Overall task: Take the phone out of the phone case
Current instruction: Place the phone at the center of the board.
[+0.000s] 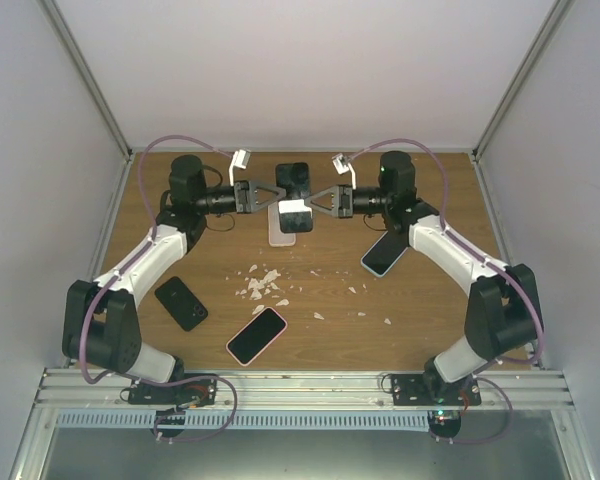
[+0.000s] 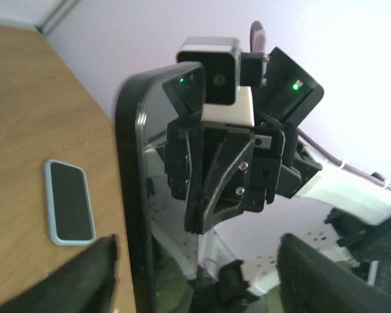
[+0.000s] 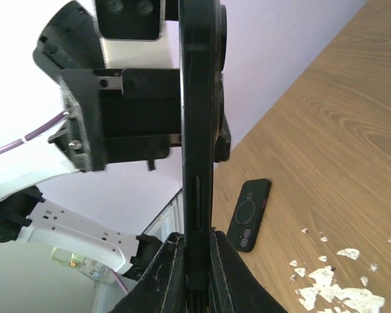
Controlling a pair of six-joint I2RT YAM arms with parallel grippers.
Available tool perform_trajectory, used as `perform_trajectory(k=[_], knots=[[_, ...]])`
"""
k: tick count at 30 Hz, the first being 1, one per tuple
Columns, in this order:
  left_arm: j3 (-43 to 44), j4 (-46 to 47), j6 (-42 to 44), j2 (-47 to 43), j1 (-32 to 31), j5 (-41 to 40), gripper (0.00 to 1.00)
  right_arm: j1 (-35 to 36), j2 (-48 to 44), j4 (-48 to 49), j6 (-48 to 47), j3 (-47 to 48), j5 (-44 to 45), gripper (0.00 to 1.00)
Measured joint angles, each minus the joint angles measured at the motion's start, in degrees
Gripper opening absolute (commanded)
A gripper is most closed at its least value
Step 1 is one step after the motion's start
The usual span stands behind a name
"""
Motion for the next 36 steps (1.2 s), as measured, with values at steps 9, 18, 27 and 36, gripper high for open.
perform_trajectory(k=[9, 18, 27, 36], knots=[[0.9, -4.6, 1.5, 0.4, 2.4, -2.8, 0.99, -4.9, 3.8, -4.1, -2.3, 0.0, 1.1, 0.01], [0.9, -7.5, 2.9, 0.4, 2.8, -4.4, 0.99, -9.0, 13.7, -12.2, -9.5, 4.1, 4.2, 0.0], [0.9, -8.6, 3.7, 0.4, 3.1, -5.0, 0.99, -9.4, 24.6, -17.4, -15.5, 10.1, 5.3, 0.01], [0.9, -8.6, 3.7, 0.4, 3.5, -5.0, 0.99, -10.1, 34.9, -18.4, -17.4, 15.5, 5.1, 0.0]])
